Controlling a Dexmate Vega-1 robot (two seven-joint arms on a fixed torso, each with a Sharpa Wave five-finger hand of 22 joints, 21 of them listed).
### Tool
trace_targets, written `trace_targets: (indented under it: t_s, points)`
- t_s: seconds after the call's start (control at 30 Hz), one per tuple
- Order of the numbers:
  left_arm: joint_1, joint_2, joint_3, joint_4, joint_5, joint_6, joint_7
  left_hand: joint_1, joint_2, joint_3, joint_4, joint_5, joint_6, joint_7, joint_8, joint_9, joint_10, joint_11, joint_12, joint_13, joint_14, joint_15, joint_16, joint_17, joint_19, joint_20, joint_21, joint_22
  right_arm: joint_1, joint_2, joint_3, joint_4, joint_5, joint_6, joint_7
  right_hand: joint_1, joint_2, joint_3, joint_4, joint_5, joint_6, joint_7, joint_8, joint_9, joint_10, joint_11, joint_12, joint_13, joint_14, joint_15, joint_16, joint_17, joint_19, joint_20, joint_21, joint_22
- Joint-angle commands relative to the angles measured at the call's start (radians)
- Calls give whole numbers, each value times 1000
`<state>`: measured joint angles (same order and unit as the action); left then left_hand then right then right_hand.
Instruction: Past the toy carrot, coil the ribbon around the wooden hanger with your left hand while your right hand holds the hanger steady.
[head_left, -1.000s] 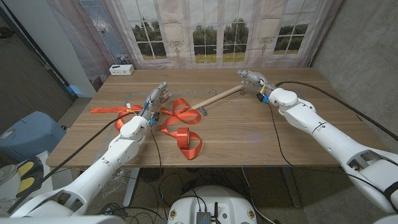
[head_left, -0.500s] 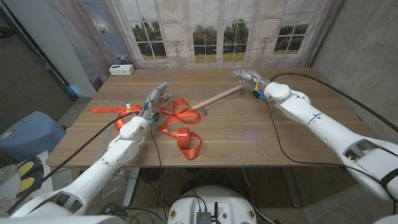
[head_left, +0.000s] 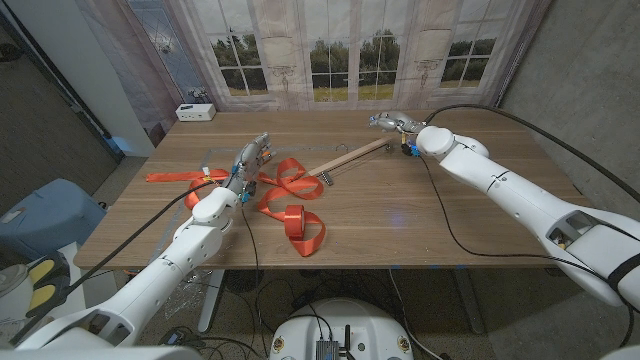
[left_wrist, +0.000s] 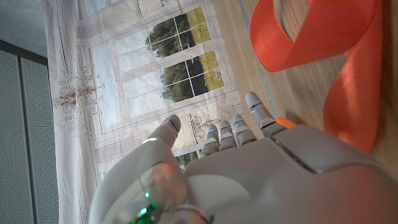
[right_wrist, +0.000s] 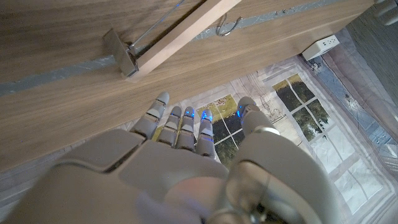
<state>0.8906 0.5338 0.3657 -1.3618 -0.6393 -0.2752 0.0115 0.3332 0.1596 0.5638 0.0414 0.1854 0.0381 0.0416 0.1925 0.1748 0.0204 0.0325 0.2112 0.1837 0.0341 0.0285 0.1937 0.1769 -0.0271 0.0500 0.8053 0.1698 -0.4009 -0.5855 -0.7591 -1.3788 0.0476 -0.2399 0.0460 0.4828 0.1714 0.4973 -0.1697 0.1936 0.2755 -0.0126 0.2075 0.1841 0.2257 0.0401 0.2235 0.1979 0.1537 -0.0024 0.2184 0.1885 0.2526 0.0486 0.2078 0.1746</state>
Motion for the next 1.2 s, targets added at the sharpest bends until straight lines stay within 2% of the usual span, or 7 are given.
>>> trace_targets:
  t_s: [0.03,0.27,0.83,1.2]
  points:
    - [19,9,-6,-29,2,7,16,-3,-8,5,-3,2,12,5,4,1,8,0,5,4,14,-1,3,0,2,10,-2,3,66,12,-101,-13,-198,-126,16,25,0,12,2,6,17,-1,6,3,13,-13,4,2,10,-19,9,5,15,-1,7,3]
    - [27,11,-9,-39,2,6,23,-5,-9,5,-4,2,16,5,4,1,11,0,5,4,15,-1,2,0,4,12,-5,3,107,31,-168,3,-309,-171,35,39,-1,14,2,6,33,-4,9,3,24,-17,5,3,18,-25,11,5,26,-18,10,3]
    - [38,13,-14,-50,1,8,35,-9,-8,7,-5,3,20,5,1,2,12,0,3,5,18,-1,1,0,8,14,-11,3,183,89,-280,90,-484,-208,100,68,-2,18,2,3,58,-16,10,4,49,-37,6,3,44,-51,18,7,48,-14,14,3]
    - [36,9,-13,-41,-2,4,31,-16,-18,2,-5,1,23,1,-1,2,14,-3,2,5,18,-4,0,0,10,13,-17,3,213,127,-328,158,-547,-209,140,82,-2,20,1,2,64,-23,8,4,55,-44,5,3,48,-62,18,7,54,-16,14,3]
